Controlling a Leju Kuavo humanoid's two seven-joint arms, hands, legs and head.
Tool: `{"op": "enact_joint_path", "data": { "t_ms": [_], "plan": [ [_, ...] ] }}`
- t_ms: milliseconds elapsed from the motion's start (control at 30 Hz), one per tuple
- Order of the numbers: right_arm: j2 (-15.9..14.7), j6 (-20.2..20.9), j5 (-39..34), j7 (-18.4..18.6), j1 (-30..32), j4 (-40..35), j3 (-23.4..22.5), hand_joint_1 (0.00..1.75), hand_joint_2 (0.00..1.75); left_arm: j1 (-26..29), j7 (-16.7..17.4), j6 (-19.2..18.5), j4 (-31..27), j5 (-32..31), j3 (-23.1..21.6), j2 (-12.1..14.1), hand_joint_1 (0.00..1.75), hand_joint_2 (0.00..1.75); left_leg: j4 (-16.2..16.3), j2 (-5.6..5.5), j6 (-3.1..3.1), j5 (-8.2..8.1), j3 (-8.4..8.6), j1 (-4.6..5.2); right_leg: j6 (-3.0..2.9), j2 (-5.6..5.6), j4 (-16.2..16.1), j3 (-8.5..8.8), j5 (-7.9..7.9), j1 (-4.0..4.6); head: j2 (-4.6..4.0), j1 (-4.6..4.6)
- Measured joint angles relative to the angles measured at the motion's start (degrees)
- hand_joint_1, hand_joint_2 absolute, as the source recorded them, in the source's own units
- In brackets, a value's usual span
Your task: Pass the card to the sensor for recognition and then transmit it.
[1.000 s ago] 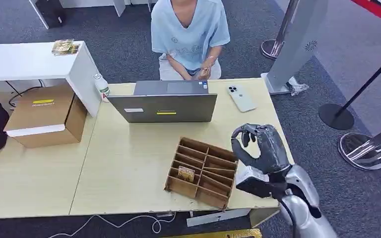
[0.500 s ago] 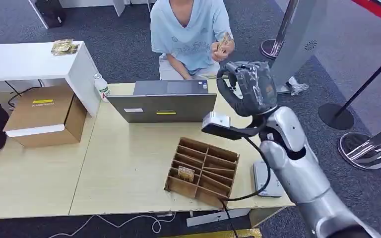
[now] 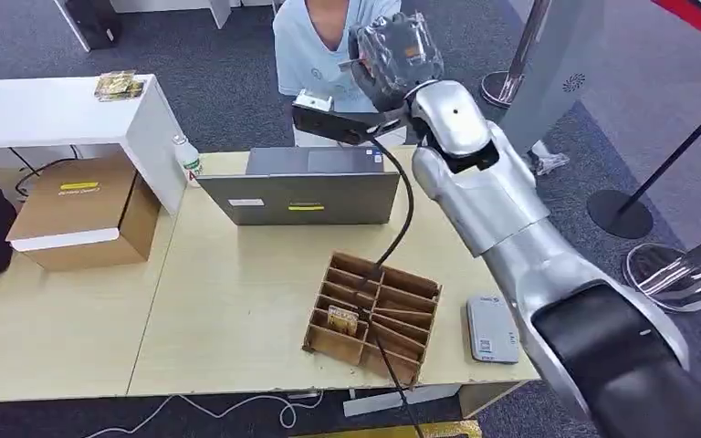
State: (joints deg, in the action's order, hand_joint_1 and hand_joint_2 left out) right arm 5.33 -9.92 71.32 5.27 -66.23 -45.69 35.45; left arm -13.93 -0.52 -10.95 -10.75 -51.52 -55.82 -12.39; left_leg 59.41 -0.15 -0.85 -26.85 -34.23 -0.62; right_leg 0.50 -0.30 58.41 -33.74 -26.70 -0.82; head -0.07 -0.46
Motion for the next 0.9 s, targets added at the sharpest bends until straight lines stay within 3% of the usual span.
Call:
{"op": "enact_joint_path", "data": {
  "t_ms": [167, 433, 500, 567, 767, 900],
  "plan": [
    [2.69, 1.64, 2.79, 1.0, -3.48, 10.3, 0.57, 1.75, 1.75, -0.03, -0.18, -0.7, 0.0, 0.0, -0.13, -0.02, 0.0, 0.0, 0.01, -0.03, 0.0, 0.0, 0.0, 0.0, 0.0, -0.03, -0.01, 0.0, 0.0, 0.0, 0.0, 0.0],
    [3.92, 1.77, 3.14, 1.68, -5.34, 18.29, 0.72, 1.75, 1.75, -0.05, -0.18, -0.75, 0.0, 0.0, -0.24, -0.04, 0.0, 0.0, 0.02, -0.03, 0.0, 0.0, 0.0, 0.01, 0.0, -0.03, -0.02, 0.0, 0.0, -0.01, 0.0, 0.02],
    [3.92, 1.77, 3.23, 1.75, -5.41, 19.26, 0.7, 0.09, 1.75, -0.07, -0.2, -0.77, 0.0, 0.0, -0.31, -0.04, 0.0, 0.0, 0.02, -0.03, 0.0, 0.0, 0.0, 0.01, 0.0, -0.02, -0.02, 0.0, 0.0, -0.01, 0.0, 0.02],
    [3.92, 1.73, 3.32, 1.77, -5.49, 19.99, 0.7, 0.0, 1.75, -0.08, -0.2, -0.77, 0.0, 0.0, -0.33, -0.04, 0.0, 0.0, 0.02, -0.03, 0.0, 0.0, 0.01, 0.0, 0.0, -0.02, -0.02, 0.0, 0.0, 0.0, 0.0, 0.02],
    [3.89, 0.85, 3.63, 1.92, -5.62, 21.41, 0.5, 0.0, 1.75, -0.09, -0.2, -0.75, 0.0, 0.0, -0.37, -0.04, 0.0, 0.0, 0.02, -0.02, 0.0, 0.0, 0.01, 0.0, 0.0, -0.01, -0.02, -0.02, 0.0, 0.0, 0.0, 0.02],
    [3.89, -2.19, 2.82, 1.27, -5.62, 21.63, -0.83, 0.0, 1.75, -0.09, -0.11, -0.64, 0.0, 0.0, -0.39, -0.04, 0.0, 0.0, 0.02, -0.02, 0.0, 0.0, 0.01, 0.0, 0.0, -0.01, -0.02, -0.03, 0.0, 0.0, 0.0, 0.02]
  ]
}}
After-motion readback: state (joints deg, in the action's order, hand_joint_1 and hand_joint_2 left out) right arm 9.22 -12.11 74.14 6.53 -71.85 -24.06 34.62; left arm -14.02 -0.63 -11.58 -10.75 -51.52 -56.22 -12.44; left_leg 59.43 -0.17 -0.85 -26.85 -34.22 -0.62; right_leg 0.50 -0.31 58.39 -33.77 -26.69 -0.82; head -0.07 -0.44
